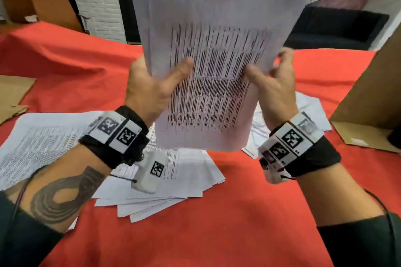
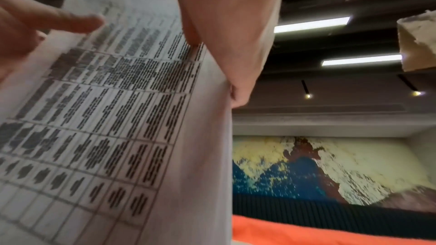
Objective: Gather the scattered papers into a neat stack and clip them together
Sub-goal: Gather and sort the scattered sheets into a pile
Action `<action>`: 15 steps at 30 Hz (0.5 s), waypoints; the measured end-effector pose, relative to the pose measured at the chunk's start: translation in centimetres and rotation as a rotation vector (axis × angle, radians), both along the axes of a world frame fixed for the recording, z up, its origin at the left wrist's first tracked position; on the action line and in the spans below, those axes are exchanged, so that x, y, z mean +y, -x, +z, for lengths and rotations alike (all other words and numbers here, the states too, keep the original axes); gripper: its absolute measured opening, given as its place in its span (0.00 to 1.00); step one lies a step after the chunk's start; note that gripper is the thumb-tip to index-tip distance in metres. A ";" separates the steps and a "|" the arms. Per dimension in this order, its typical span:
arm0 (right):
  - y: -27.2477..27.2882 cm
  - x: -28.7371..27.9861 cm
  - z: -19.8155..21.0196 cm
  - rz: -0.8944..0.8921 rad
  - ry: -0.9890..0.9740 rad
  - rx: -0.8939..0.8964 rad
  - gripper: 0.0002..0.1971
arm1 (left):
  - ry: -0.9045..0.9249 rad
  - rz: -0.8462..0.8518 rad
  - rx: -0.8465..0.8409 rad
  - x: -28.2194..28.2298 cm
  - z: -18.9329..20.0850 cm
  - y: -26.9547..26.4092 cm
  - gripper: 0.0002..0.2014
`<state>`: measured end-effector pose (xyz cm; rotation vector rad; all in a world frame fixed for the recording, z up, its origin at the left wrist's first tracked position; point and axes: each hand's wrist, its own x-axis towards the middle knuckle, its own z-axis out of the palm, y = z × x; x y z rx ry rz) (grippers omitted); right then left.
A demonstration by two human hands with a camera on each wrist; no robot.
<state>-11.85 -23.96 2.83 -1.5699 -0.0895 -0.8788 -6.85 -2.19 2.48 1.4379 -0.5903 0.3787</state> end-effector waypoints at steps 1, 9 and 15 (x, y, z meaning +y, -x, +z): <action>0.1 0.1 -1.0 -0.001 -0.008 0.066 0.18 | 0.001 -0.035 0.055 0.0 -1.1 -0.1 0.11; 0.1 1.6 -1.6 -0.221 0.173 0.062 0.05 | -0.119 0.274 0.051 -0.5 -2.0 0.0 0.07; 0.2 2.5 -3.1 -0.157 0.134 0.180 0.11 | 0.079 0.056 0.283 -0.2 -4.0 0.2 0.12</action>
